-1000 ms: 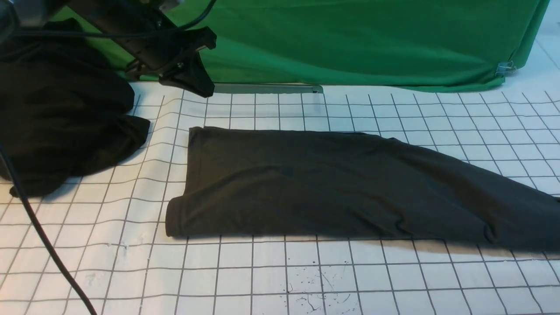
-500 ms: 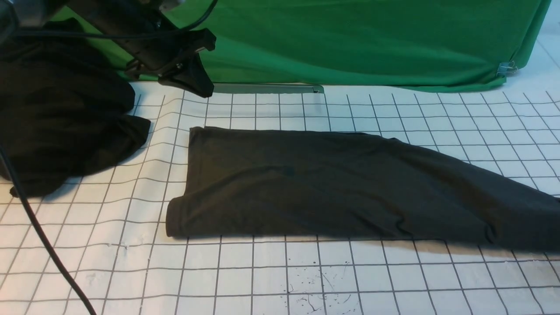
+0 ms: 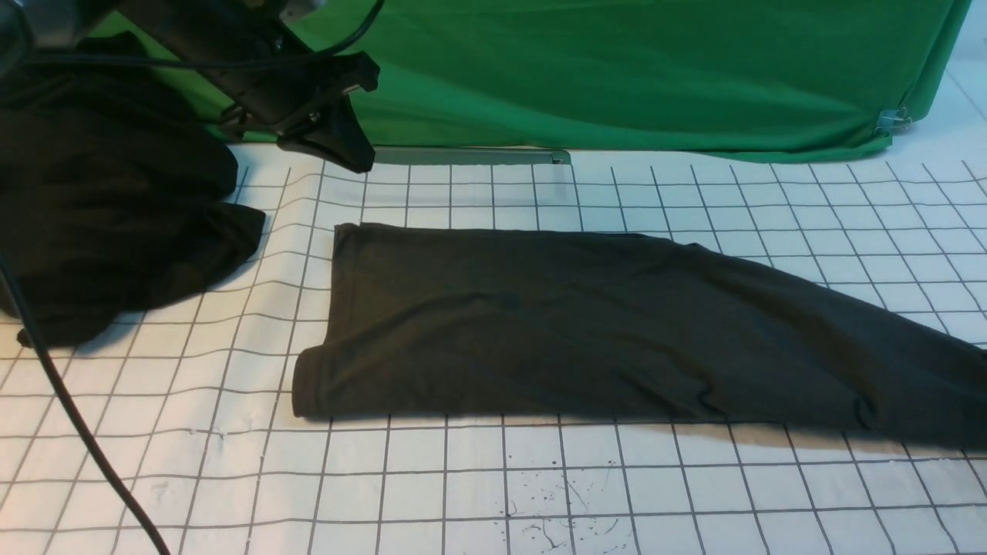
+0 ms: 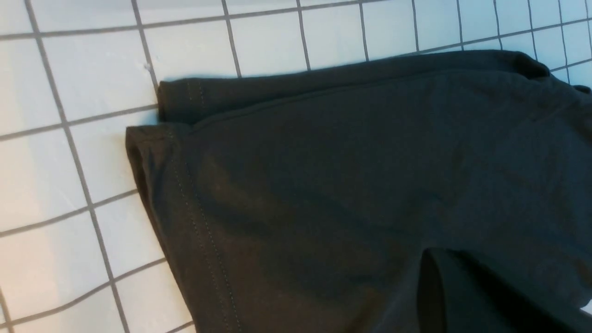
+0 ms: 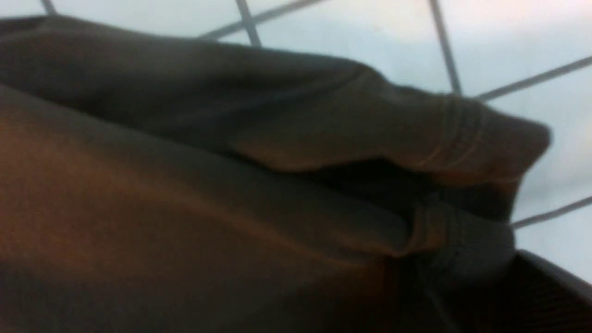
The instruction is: Fold a long-sleeved shirt over a white checkered tablecloth.
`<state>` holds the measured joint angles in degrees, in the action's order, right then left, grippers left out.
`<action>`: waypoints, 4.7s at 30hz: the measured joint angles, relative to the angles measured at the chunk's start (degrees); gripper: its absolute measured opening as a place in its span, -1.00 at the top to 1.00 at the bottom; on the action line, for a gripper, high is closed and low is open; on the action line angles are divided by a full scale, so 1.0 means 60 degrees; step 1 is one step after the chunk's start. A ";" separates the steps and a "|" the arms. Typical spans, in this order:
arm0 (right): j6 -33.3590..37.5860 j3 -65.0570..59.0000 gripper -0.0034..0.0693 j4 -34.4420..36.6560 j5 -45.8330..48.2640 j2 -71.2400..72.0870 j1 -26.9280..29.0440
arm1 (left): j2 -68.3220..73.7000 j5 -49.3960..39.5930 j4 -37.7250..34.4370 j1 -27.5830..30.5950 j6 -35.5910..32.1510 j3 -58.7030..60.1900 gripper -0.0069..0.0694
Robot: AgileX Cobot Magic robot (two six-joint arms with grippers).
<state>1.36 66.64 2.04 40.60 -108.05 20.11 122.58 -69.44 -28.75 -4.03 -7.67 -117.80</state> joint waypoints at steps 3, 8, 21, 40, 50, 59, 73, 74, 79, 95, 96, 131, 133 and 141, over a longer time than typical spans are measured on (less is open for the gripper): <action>0.0168 0.0050 0.71 0.0026 0.0005 0.0025 0.0000 | 0.0000 0.0000 0.0000 0.0000 0.0000 0.0000 0.81; 0.0311 0.0627 0.82 0.0026 0.0139 0.0284 0.0000 | 0.0000 0.0000 0.0007 0.0000 0.0000 0.0000 0.81; 0.0417 0.1681 0.45 -0.0034 0.0021 0.0375 0.0000 | 0.0000 0.0000 0.0011 0.0000 0.0000 0.0000 0.81; 0.0436 0.3024 -0.63 0.0217 0.2087 -0.0428 0.0668 | 0.0000 0.0000 0.0036 0.0000 -0.0011 0.0000 0.81; 0.0436 0.3027 -0.49 0.0768 0.1976 -0.1736 0.0668 | 0.0000 0.0000 0.0036 0.0000 0.0000 0.0000 0.81; 0.0489 0.3056 0.22 0.0863 0.2011 -0.1950 0.0657 | 0.0000 0.0000 0.0036 0.0000 -0.0052 0.0000 0.81; 0.0491 0.4295 0.83 0.0014 0.3238 -0.0027 0.0766 | 0.0000 0.0000 0.0542 0.0000 -0.0220 0.0000 0.81; 0.0465 0.4345 0.83 0.0003 0.3328 0.0012 0.0766 | 0.0000 0.0000 0.0543 0.0000 -0.0220 0.0000 0.81; 0.0006 0.5521 0.83 0.0113 0.4519 0.0904 0.0366 | 0.0000 0.0000 0.0568 0.0000 -0.0220 0.0000 0.81; -0.1715 0.5983 0.82 0.2461 0.2079 0.0751 -0.7209 | 0.0055 0.0105 0.0507 0.0000 -0.0437 0.0075 0.81; -0.1782 0.5983 0.82 0.2482 0.1767 0.0461 -0.7613 | 0.0065 0.0095 0.0499 0.0000 -0.0437 0.0075 0.81; -0.0060 0.6520 -0.12 0.0139 0.4759 0.1298 -0.6499 | -0.2406 0.0007 0.1572 -0.0279 0.0761 0.3046 0.54; -0.0060 0.6246 -0.15 -0.0020 0.4759 0.1413 -0.6390 | -0.2593 0.0006 0.1668 -0.0364 0.0787 0.3649 0.48; -0.0448 0.2839 -0.51 -0.0101 0.4770 0.1489 -0.6317 | -0.2927 0.0048 0.2271 -0.1756 0.1329 0.6219 -0.15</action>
<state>-1.33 83.67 1.43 69.22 -99.12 -17.79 105.02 -69.15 -15.13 -14.56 0.31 -80.49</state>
